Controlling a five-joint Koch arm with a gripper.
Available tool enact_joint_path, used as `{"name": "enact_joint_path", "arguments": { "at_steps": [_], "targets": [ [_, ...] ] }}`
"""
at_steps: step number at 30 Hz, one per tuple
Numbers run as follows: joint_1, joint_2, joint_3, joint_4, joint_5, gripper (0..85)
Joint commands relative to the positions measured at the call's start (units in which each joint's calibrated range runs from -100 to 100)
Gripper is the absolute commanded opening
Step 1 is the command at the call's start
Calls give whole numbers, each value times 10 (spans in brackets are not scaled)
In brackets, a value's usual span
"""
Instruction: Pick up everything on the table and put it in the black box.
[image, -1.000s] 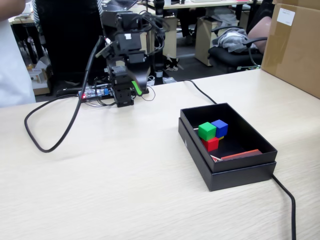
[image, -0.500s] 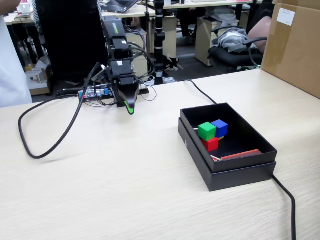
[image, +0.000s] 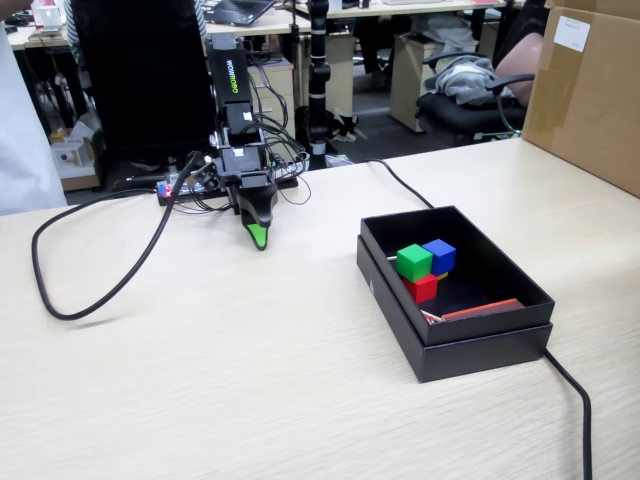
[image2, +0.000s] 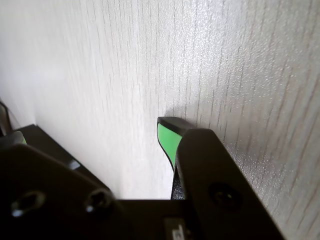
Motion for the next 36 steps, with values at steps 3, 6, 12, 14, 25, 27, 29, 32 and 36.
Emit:
{"name": "enact_joint_path", "arguments": {
  "at_steps": [3,6,12,14,25,27,29,32,36],
  "targets": [
    [0,0,-74,59,-15,504],
    [0,0,-75,60,-15,491],
    [-1,0,-72,60,-15,492],
    [-1,0,-72,60,-15,492],
    [-1,0,-72,60,-15,492],
    [-1,0,-72,60,-15,492],
    [0,0,-72,60,-15,492],
    [-1,0,-72,60,-15,492],
    [-1,0,-72,60,-15,492]
  ]
}}
